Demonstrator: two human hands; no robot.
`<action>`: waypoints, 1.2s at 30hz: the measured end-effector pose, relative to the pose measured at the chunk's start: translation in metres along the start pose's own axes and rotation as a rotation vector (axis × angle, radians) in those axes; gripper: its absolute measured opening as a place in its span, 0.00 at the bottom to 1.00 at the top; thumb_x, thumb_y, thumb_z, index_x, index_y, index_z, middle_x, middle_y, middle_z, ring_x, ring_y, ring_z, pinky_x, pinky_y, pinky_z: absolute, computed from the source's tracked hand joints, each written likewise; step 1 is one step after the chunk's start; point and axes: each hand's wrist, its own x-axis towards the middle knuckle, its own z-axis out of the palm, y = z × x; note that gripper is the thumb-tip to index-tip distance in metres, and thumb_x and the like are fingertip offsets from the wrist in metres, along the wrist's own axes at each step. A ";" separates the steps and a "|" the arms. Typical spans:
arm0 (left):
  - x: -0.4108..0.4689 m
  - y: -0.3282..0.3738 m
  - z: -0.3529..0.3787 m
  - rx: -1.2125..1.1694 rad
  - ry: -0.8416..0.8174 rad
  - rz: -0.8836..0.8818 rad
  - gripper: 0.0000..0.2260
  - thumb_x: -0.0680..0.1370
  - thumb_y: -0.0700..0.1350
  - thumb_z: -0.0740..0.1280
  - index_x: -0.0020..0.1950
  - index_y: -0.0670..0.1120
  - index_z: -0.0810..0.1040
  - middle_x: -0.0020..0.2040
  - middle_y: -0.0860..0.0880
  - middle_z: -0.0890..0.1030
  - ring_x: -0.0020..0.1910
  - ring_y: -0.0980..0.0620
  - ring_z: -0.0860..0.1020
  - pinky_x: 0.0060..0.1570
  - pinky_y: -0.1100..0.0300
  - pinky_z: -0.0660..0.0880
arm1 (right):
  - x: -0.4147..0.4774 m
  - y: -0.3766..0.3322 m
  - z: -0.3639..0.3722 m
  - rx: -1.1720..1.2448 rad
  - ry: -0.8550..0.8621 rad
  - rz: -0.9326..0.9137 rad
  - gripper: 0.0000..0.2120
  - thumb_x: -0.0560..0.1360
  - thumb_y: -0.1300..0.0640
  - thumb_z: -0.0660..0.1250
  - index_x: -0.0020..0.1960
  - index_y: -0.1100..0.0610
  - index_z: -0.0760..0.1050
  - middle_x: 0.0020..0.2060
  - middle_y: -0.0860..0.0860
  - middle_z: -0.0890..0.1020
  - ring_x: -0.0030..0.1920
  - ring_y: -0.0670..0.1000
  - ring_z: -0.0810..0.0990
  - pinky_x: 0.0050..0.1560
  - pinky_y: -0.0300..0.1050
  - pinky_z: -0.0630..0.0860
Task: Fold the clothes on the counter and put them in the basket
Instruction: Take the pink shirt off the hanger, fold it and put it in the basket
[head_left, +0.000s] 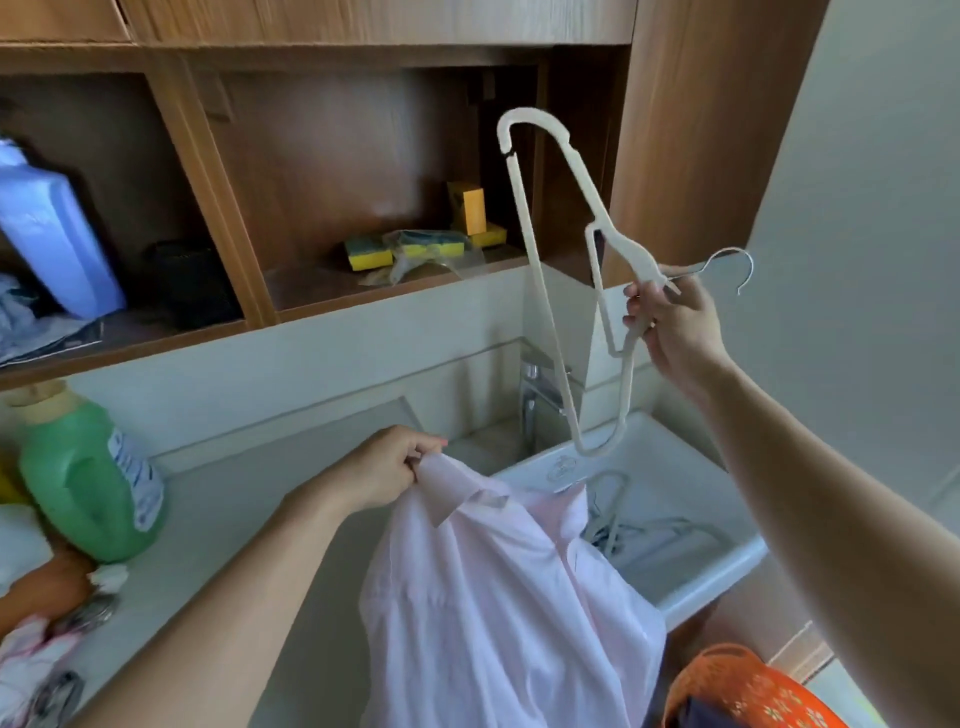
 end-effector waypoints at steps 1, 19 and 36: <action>0.002 0.001 0.001 -0.004 -0.063 -0.030 0.20 0.67 0.26 0.52 0.35 0.44 0.79 0.43 0.56 0.78 0.47 0.60 0.75 0.45 0.62 0.70 | 0.003 -0.001 -0.007 -0.117 -0.003 -0.011 0.02 0.82 0.62 0.62 0.51 0.58 0.73 0.39 0.51 0.82 0.36 0.48 0.78 0.42 0.42 0.78; 0.006 0.001 0.031 0.098 -0.329 -0.417 0.31 0.71 0.29 0.51 0.38 0.61 0.85 0.38 0.59 0.81 0.38 0.59 0.76 0.41 0.64 0.72 | 0.042 0.194 -0.077 -1.323 -0.235 0.354 0.24 0.76 0.56 0.68 0.69 0.64 0.69 0.63 0.66 0.75 0.65 0.64 0.72 0.65 0.52 0.69; -0.129 0.007 0.034 -0.005 0.165 -0.338 0.20 0.78 0.38 0.64 0.42 0.63 0.85 0.50 0.65 0.83 0.54 0.66 0.78 0.53 0.72 0.69 | -0.126 0.151 -0.014 -1.399 -1.214 0.328 0.17 0.71 0.48 0.71 0.60 0.46 0.79 0.53 0.47 0.81 0.53 0.50 0.79 0.51 0.45 0.75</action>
